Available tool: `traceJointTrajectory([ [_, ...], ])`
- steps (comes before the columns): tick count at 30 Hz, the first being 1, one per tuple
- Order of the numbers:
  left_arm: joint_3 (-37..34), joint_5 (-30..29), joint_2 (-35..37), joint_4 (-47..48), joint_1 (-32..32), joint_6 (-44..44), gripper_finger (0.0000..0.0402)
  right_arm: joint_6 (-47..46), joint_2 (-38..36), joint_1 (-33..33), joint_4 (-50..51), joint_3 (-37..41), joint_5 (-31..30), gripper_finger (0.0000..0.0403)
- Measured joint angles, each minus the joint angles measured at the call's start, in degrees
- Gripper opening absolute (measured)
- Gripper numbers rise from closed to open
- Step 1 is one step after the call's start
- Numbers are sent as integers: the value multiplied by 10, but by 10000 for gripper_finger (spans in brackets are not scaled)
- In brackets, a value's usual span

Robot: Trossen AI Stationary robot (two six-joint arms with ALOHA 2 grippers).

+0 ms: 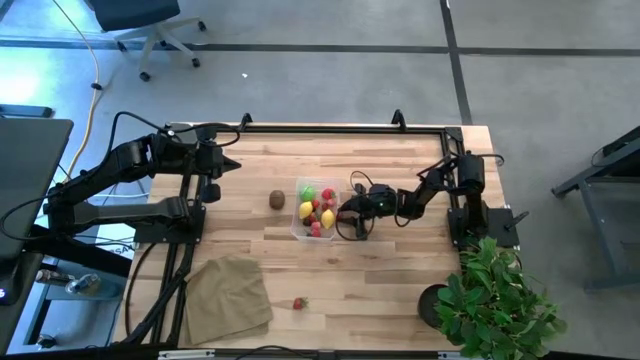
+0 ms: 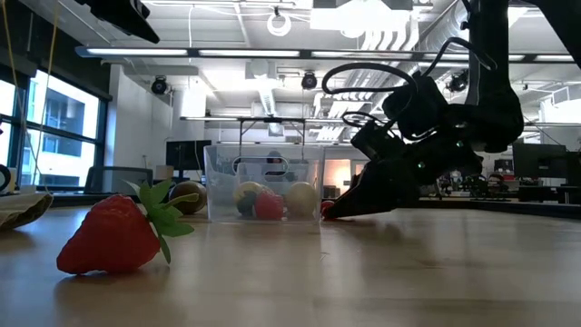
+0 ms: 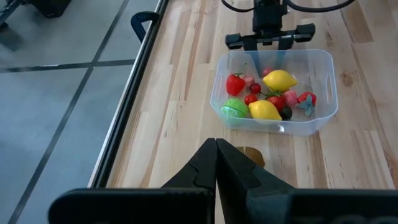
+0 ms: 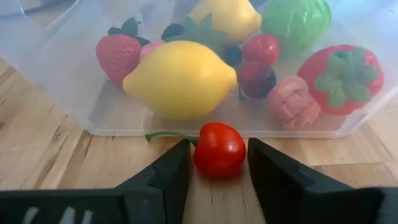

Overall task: Pick and placing Produce into tupperware
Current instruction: Put the red cherry into the transparent bin

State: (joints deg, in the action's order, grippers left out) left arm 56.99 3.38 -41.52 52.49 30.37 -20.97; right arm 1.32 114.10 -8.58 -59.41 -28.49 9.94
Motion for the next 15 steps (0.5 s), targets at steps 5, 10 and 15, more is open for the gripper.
traceJointTrajectory([
  [5, 0, 0, 0, 0, 0, 0, 1, -3, 0, 0, 0, 0, 1, 135],
  [10, 0, 0, 0, 0, 0, 0, 1, -4, 0, 0, 1, 0, 1, 126],
  [15, 0, 0, 0, 0, 0, 0, 1, 0, 0, 0, 0, 0, 4, 118],
])
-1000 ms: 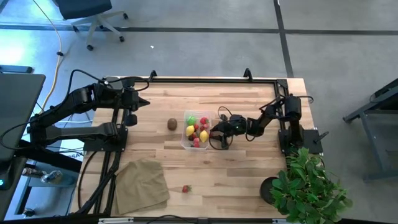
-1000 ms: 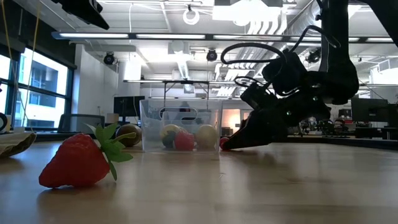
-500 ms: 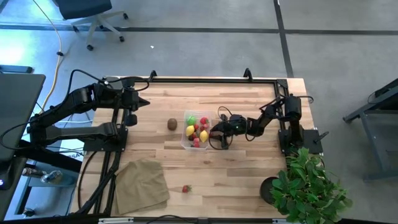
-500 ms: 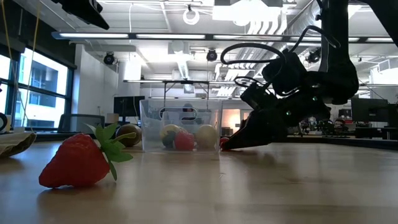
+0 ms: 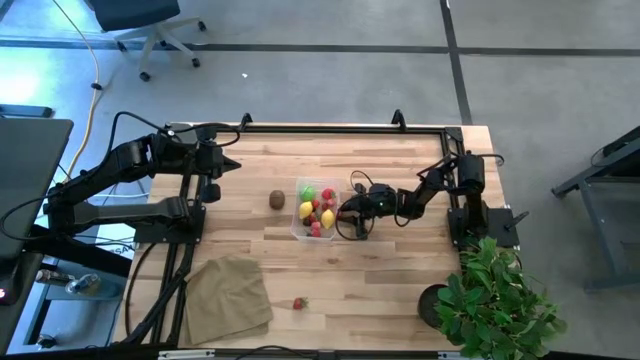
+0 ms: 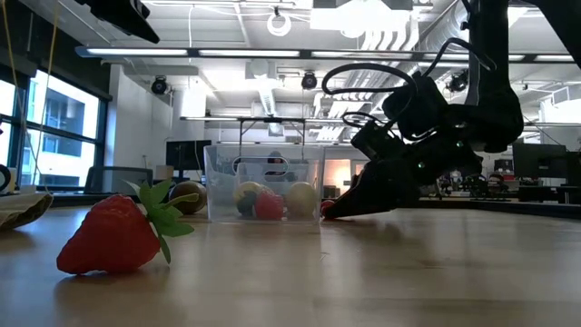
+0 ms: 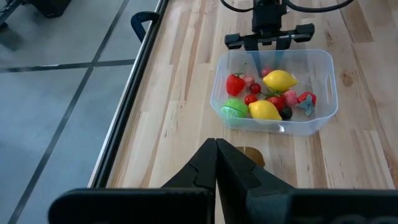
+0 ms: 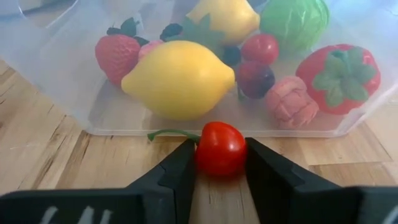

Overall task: Pick and placing Produce into tupperware
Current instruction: Put the red cherry into the transparent bin

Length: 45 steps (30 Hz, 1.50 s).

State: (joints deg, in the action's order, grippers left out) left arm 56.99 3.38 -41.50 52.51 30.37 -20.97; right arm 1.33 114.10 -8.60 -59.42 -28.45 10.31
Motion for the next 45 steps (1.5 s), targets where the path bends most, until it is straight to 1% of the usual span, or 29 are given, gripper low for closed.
traceJointTrajectory([
  [4, 0, 0, 0, 0, 0, 0, 1, 0, 0, 0, -3, 0, 10, 115],
  [16, 0, 0, 0, 0, 0, 0, 1, -5, 0, 1, -11, 1, 74, 114],
  [20, 0, 0, 0, 0, 0, 0, 1, -11, -7, 1, -34, 20, 79, 114],
  [26, 0, 0, 0, 0, 0, 0, 1, -15, -48, 0, -69, 69, 64, 114],
  [30, 0, 0, 0, 0, 0, 0, 1, -14, -91, 0, -82, 91, 56, 114],
  [36, 0, 0, 0, 0, 0, 0, 1, -15, -169, 0, -85, 91, 26, 114],
  [40, 0, 0, 0, 0, 0, 0, 1, -38, -220, 0, -42, 58, -18, 114],
  [42, 0, 0, 0, 0, 0, 0, 1, -31, -238, 0, 12, 25, -26, 114],
  [45, 0, 0, 0, 0, 0, 0, 1, 10, -264, -4, 143, -39, -26, 114],
])
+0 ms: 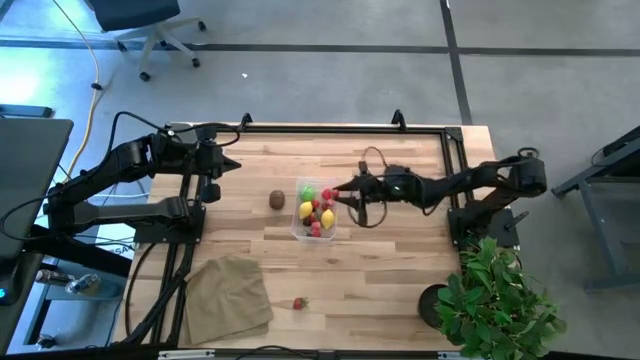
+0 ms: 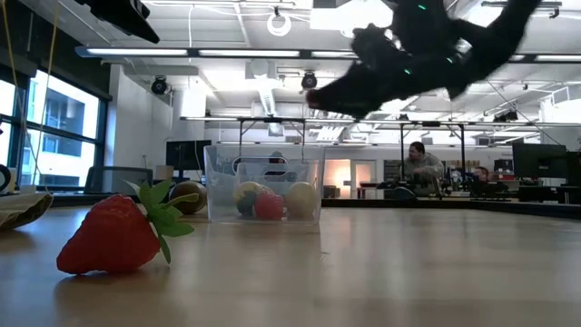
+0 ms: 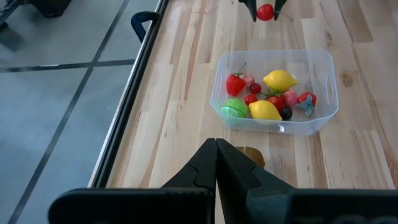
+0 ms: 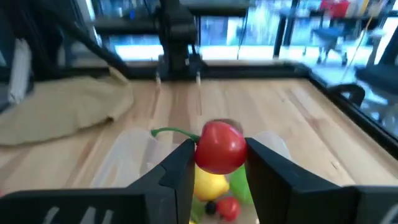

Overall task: Pick and placing Produce into tupperware
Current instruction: Put the red cherry into the transparent bin

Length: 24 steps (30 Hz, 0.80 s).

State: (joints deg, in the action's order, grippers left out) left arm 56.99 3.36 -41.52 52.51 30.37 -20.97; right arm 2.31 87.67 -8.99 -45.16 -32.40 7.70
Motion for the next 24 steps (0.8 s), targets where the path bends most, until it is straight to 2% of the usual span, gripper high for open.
traceJointTrajectory([
  [6, 0, 0, 0, 0, 0, 0, 1, 37, 4, -7, 373, -195, -2, 114],
  [9, 0, 0, 0, 0, 0, 0, 1, 64, 32, -8, 555, -307, -5, 114],
  [13, 0, 0, 0, 0, 0, 0, 1, 81, 96, -7, 746, -450, -13, 114],
  [18, 0, 0, 0, 0, 0, 0, 1, 87, 199, -8, 907, -585, -14, 114],
  [24, 0, 0, 0, 0, 0, 0, 1, 103, 313, -8, 1018, -706, -10, 114],
])
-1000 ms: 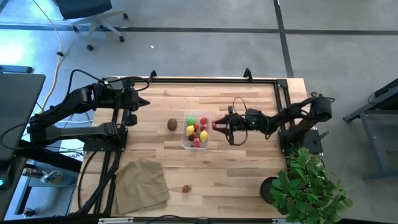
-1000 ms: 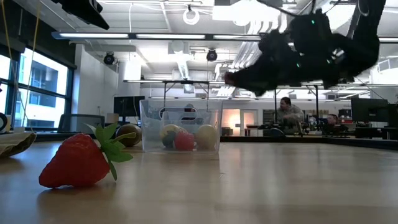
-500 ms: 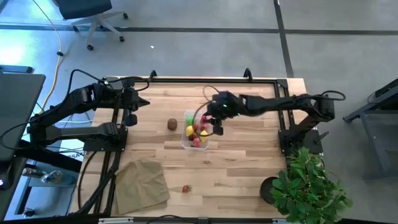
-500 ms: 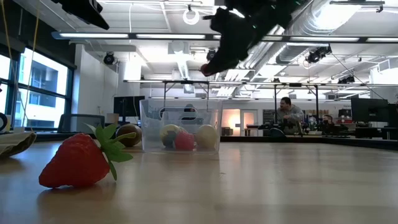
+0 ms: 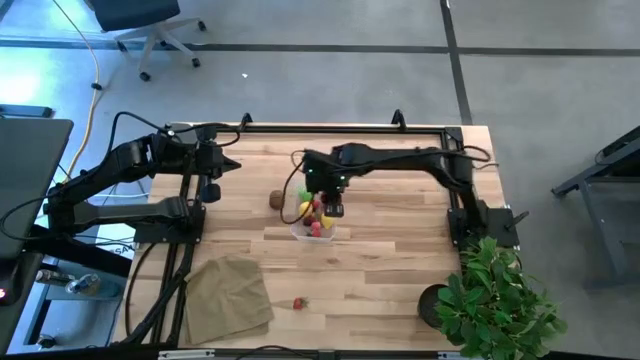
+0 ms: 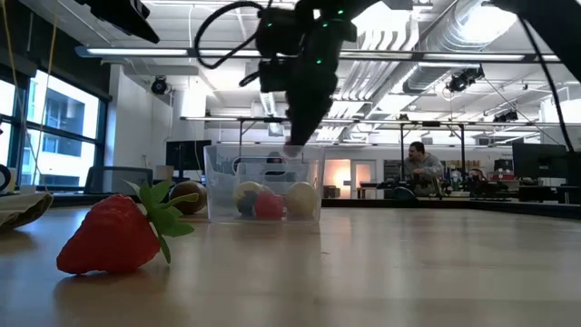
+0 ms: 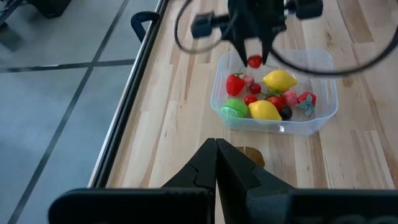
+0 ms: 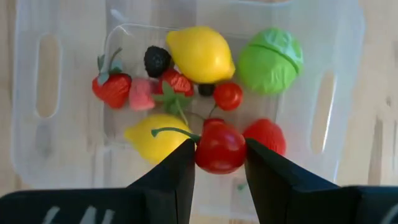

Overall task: Pick and placing Produce into tupperware
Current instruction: Put the red cherry into the transparent bin

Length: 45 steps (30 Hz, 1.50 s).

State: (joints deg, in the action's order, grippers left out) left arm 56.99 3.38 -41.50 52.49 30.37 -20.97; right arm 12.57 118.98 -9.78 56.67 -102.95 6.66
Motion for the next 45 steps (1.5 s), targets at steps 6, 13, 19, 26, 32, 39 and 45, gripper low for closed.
traceJointTrajectory([
  [6, 0, 0, 0, 0, 0, 0, 1, 12, 83, 0, 62, -91, 12, 114],
  [13, 0, 0, 0, 0, 0, 0, 1, -3, 144, 0, 103, -130, 39, 114],
  [19, 0, 0, 0, 0, 0, 0, 1, -6, 146, 0, 100, -131, 40, 114],
  [26, 0, 0, 0, 0, 0, 0, 1, -5, 146, -8, 97, -131, 64, 115],
  [32, 0, 0, 0, 0, 0, 0, 1, -5, 146, -12, 96, -131, 74, 115],
  [39, 0, 0, 0, 0, 0, 0, 1, -5, 146, -12, 96, -131, 82, 117],
  [45, 0, 0, 0, 0, 0, 0, 1, -5, 146, -12, 89, -131, 73, 163],
])
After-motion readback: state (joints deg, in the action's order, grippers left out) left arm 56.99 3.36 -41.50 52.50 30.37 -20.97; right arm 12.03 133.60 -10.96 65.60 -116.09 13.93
